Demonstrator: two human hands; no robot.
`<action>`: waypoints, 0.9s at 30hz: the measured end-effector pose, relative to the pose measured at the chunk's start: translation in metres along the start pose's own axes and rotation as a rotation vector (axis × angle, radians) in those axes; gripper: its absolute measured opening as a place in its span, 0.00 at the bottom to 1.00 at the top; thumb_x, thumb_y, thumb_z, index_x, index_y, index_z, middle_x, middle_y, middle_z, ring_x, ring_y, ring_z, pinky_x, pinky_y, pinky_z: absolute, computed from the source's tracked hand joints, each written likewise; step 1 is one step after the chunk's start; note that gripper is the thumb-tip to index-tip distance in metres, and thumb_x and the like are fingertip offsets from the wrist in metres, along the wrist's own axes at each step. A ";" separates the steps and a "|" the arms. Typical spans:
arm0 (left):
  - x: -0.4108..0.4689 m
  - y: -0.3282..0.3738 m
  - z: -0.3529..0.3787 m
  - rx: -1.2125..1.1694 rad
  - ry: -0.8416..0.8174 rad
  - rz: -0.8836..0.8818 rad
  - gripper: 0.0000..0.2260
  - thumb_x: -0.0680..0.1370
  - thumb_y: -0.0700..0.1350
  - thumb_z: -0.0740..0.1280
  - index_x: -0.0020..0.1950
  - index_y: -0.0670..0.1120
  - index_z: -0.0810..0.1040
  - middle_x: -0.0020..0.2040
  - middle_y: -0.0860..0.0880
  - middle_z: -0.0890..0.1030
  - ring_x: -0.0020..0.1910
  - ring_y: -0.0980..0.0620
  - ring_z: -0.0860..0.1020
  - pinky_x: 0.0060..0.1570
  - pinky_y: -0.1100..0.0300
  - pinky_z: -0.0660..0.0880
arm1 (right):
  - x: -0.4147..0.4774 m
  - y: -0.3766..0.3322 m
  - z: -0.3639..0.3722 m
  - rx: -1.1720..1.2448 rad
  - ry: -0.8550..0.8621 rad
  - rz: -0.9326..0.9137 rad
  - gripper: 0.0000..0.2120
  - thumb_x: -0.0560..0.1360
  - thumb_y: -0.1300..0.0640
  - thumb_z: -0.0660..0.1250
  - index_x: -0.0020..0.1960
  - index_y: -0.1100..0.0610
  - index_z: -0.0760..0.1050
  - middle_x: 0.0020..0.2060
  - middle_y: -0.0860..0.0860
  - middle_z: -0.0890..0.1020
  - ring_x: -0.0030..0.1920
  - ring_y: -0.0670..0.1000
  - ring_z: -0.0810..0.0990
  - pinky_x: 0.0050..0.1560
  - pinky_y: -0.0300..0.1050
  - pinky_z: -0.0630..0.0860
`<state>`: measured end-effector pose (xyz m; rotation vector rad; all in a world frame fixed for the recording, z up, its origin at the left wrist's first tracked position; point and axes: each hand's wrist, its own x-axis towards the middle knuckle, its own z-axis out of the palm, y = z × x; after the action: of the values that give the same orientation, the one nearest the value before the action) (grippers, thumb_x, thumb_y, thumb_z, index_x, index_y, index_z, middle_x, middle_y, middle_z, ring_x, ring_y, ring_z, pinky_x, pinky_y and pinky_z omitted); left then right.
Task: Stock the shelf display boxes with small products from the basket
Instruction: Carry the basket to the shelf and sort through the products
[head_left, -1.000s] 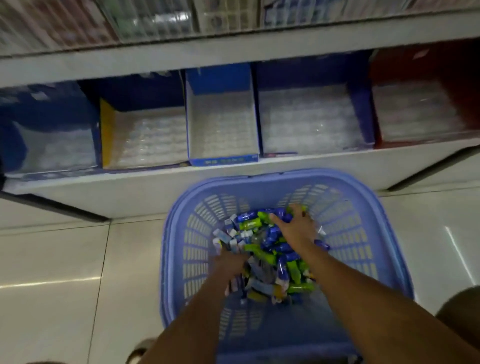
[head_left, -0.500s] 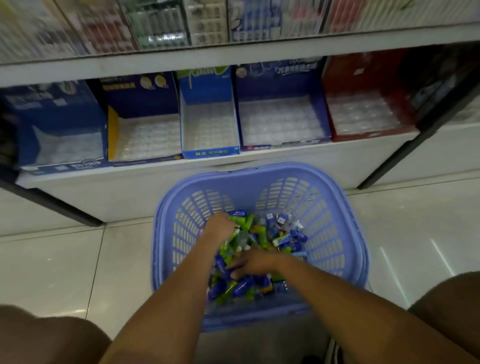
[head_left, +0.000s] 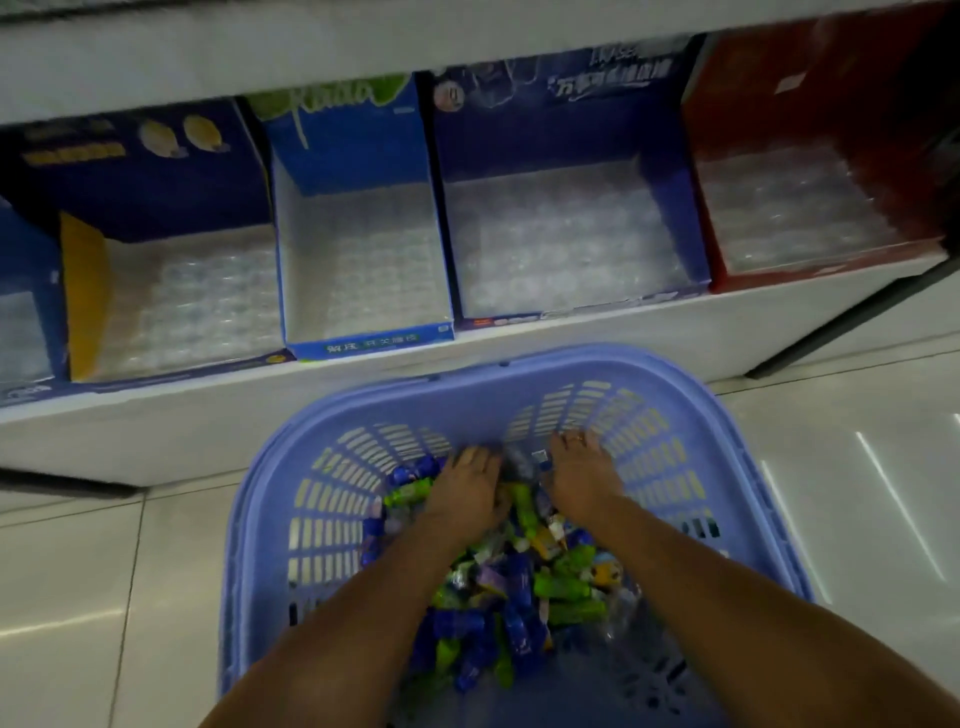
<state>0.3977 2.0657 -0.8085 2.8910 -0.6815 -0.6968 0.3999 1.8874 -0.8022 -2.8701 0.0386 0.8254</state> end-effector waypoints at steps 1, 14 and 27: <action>-0.004 -0.001 0.004 0.000 0.008 -0.072 0.25 0.79 0.58 0.55 0.71 0.45 0.65 0.67 0.45 0.69 0.68 0.43 0.65 0.68 0.50 0.59 | 0.003 0.000 0.002 -0.065 0.003 -0.005 0.26 0.79 0.47 0.57 0.73 0.58 0.58 0.70 0.57 0.64 0.71 0.60 0.58 0.70 0.54 0.62; -0.052 -0.022 -0.020 0.102 -0.368 -0.341 0.21 0.81 0.53 0.55 0.70 0.43 0.68 0.70 0.41 0.68 0.66 0.41 0.68 0.61 0.47 0.72 | 0.016 -0.016 -0.006 -0.103 -0.157 -0.243 0.18 0.77 0.40 0.55 0.60 0.50 0.68 0.59 0.58 0.76 0.59 0.59 0.74 0.57 0.55 0.69; -0.034 -0.003 -0.009 -0.190 -0.204 0.128 0.26 0.74 0.50 0.70 0.68 0.46 0.68 0.66 0.43 0.70 0.63 0.42 0.70 0.58 0.52 0.72 | -0.003 -0.026 0.001 0.075 -0.393 -0.306 0.16 0.80 0.47 0.54 0.60 0.52 0.74 0.55 0.57 0.79 0.51 0.57 0.77 0.49 0.50 0.73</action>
<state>0.3758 2.0828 -0.7872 2.6024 -0.7689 -0.9898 0.3987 1.9128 -0.7975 -2.5022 -0.3941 1.2627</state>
